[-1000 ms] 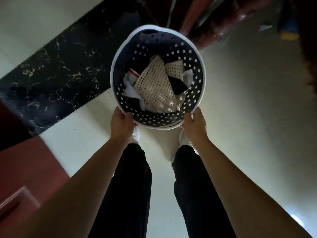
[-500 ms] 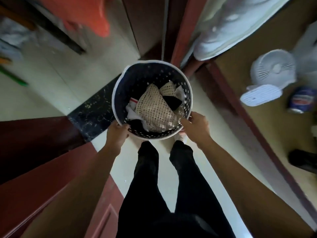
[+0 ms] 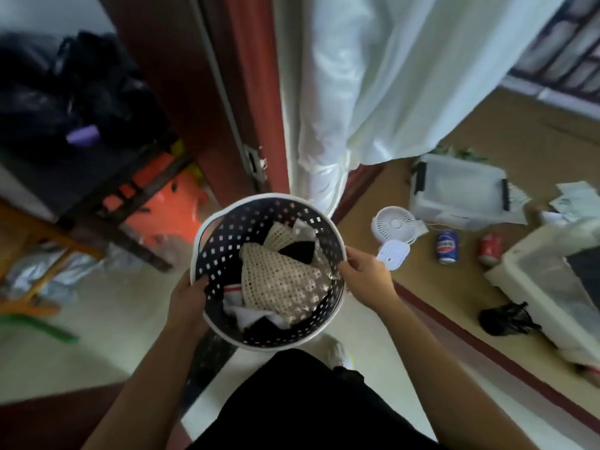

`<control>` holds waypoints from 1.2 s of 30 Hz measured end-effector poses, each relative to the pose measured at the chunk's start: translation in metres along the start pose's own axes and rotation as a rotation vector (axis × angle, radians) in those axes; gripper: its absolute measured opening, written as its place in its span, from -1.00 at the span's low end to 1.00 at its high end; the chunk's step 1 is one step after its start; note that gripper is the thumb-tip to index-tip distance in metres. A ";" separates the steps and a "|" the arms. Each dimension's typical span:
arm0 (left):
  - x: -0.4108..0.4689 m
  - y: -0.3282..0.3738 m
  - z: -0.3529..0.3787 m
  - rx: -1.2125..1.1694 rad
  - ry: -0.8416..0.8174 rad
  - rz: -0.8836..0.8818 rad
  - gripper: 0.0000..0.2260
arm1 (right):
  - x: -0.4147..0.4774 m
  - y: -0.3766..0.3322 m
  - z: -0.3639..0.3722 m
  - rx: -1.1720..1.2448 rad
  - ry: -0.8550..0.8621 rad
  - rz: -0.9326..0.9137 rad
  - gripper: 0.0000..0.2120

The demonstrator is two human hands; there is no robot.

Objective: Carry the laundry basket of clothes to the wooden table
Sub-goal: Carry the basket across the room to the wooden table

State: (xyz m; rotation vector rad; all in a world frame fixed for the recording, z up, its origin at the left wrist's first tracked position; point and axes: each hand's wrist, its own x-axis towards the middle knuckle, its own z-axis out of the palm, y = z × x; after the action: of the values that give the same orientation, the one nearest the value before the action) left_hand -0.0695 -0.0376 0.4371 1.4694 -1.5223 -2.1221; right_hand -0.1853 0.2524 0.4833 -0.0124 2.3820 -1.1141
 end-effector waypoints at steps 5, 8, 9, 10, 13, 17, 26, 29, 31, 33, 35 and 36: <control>-0.003 0.004 0.015 -0.018 -0.182 -0.006 -0.68 | -0.053 0.012 0.023 0.296 0.221 0.078 -0.51; -0.010 0.000 0.033 -0.015 -0.265 -0.033 -0.67 | -0.091 0.031 0.049 0.484 0.408 0.105 -0.40; -0.016 -0.002 0.041 -0.013 -0.279 -0.041 -0.67 | -0.103 0.040 0.057 0.563 0.468 0.117 -0.36; -0.024 -0.005 0.049 -0.006 -0.301 -0.069 -0.67 | -0.116 0.050 0.064 0.642 0.527 0.132 -0.32; -0.052 -0.025 0.070 0.067 -0.394 -0.130 -0.65 | -0.161 0.076 0.075 0.714 0.667 0.174 -0.34; -0.113 -0.058 0.100 0.238 -0.624 -0.042 -0.68 | -0.231 0.111 0.080 0.729 0.858 0.254 -0.44; -0.302 -0.172 0.150 0.709 -0.985 0.257 -0.58 | -0.405 0.223 0.066 0.883 1.341 0.407 -0.55; -0.369 -0.224 0.157 0.794 -1.132 0.267 -0.62 | -0.468 0.267 0.058 0.907 1.452 0.443 -0.50; -0.414 -0.257 0.162 0.840 -1.233 0.284 -0.64 | -0.512 0.293 0.049 0.916 1.519 0.481 -0.45; -0.458 -0.286 0.169 0.877 -1.321 0.294 -0.62 | -0.553 0.319 0.038 0.928 1.583 0.515 -0.46; -0.499 -0.312 0.175 0.904 -1.383 0.281 -0.56 | -0.587 0.341 0.024 0.928 1.631 0.548 -0.47; -0.517 -0.323 0.178 0.913 -1.406 0.266 -0.53 | -0.602 0.351 0.017 0.925 1.652 0.554 -0.48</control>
State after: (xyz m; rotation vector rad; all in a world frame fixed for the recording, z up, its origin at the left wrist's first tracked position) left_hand 0.1854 0.5403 0.5039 -0.6203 -3.0674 -2.3680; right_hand 0.4171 0.6035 0.4862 2.4796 2.1131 -2.1618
